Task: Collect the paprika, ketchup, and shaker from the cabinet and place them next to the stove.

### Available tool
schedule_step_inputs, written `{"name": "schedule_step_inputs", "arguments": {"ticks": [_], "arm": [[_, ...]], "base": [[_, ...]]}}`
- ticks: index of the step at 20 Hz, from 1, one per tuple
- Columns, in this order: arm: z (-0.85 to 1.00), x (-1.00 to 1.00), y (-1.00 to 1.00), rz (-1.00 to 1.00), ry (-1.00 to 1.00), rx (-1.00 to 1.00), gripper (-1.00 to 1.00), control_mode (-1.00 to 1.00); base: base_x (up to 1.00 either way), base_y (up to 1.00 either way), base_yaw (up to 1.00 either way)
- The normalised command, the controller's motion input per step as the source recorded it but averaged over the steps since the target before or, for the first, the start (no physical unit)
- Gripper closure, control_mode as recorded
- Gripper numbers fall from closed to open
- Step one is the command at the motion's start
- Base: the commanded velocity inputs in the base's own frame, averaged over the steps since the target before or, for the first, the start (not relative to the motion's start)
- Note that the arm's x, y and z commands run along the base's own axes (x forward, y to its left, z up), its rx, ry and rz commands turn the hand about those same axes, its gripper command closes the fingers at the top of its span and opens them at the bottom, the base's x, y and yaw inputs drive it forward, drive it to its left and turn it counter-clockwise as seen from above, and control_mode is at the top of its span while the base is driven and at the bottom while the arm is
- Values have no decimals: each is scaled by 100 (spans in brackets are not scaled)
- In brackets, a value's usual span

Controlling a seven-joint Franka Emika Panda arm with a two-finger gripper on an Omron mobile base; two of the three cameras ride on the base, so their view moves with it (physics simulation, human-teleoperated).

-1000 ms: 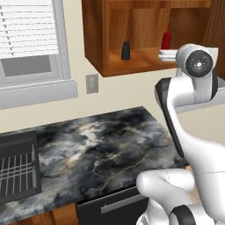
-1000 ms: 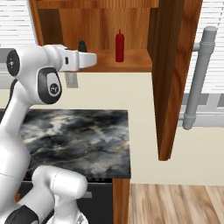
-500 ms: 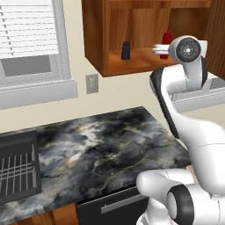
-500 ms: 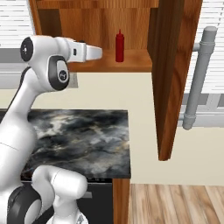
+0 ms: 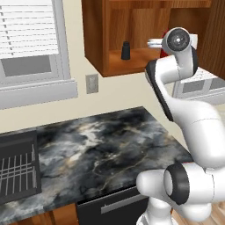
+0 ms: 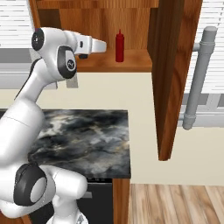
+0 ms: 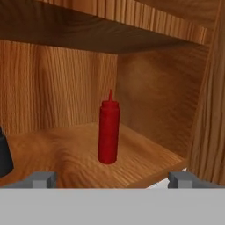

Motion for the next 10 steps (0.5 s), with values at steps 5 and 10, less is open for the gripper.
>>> {"name": "schedule_step_inputs", "arguments": {"ticks": [5, 10], "arm": [[0, 20, -20, 1, 1, 13, -100, -100], [0, 25, -17, 0, 0, 13, -100, -100]], "base": [[0, 0, 0], [0, 0, 0]]}}
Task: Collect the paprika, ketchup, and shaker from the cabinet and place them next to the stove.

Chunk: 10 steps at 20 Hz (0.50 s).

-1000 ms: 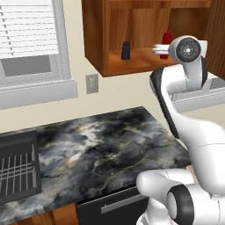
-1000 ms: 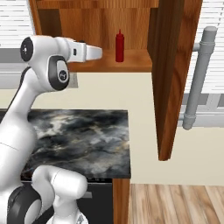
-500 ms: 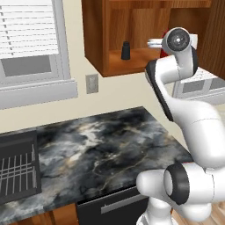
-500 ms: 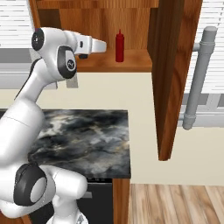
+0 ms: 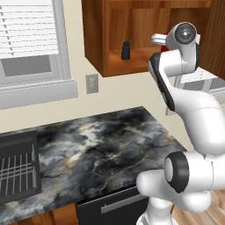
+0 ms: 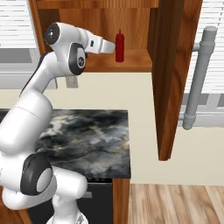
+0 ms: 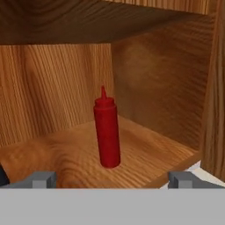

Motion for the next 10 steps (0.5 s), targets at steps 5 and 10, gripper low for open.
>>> {"name": "schedule_step_inputs", "arguments": {"ticks": [5, 10], "arm": [[0, 23, -3, 0, 2, 4, -100, -100], [0, 31, 0, 0, 7, -1, -100, -100]], "base": [[0, 0, 0], [0, 0, 0]]}}
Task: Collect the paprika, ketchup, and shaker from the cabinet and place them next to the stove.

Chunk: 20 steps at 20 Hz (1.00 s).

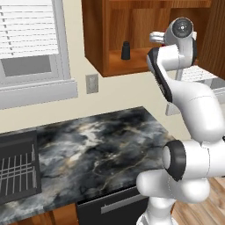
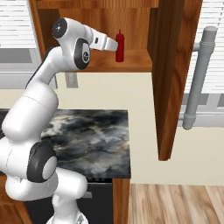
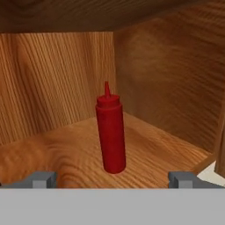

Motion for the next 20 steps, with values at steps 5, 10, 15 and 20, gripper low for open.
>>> {"name": "schedule_step_inputs", "arguments": {"ticks": [5, 10, 15, 20], "arm": [[0, 31, -6, 0, 0, -3, -100, -100], [0, 14, -17, 0, 0, -2, -100, -100], [0, 5, -11, 0, 0, 0, -100, -100], [0, 25, 0, 0, 0, 0, -100, -100]], "base": [[0, 0, 0], [0, 0, 0], [0, 0, 0], [0, 0, 0]]}}
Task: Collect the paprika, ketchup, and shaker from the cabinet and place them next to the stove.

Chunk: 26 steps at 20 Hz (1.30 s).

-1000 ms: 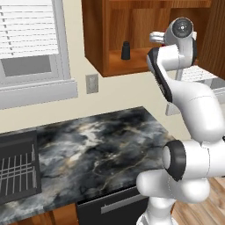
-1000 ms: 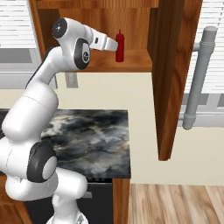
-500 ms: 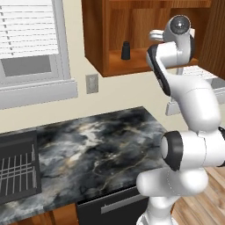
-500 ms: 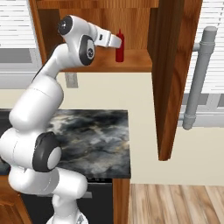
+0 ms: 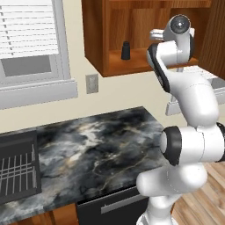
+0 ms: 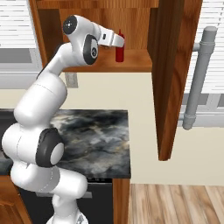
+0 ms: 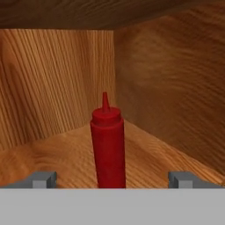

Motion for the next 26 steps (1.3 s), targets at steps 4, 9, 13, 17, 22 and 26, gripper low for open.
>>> {"name": "schedule_step_inputs", "arguments": {"ticks": [4, 9, 13, 17, 22, 26], "arm": [[0, 34, 0, 0, 0, 0, -100, -100], [0, 21, -5, 0, 0, 0, -100, -100], [0, 5, -15, 0, 0, 0, -100, -100], [0, 11, -13, 0, 0, 0, -100, -100], [0, 16, -3, 0, 0, 0, -100, -100], [0, 19, 0, 0, 0, 0, -100, -100]], "base": [[0, 0, 0], [0, 0, 0], [0, 0, 0], [0, 0, 0], [0, 0, 0], [0, 0, 0]]}}
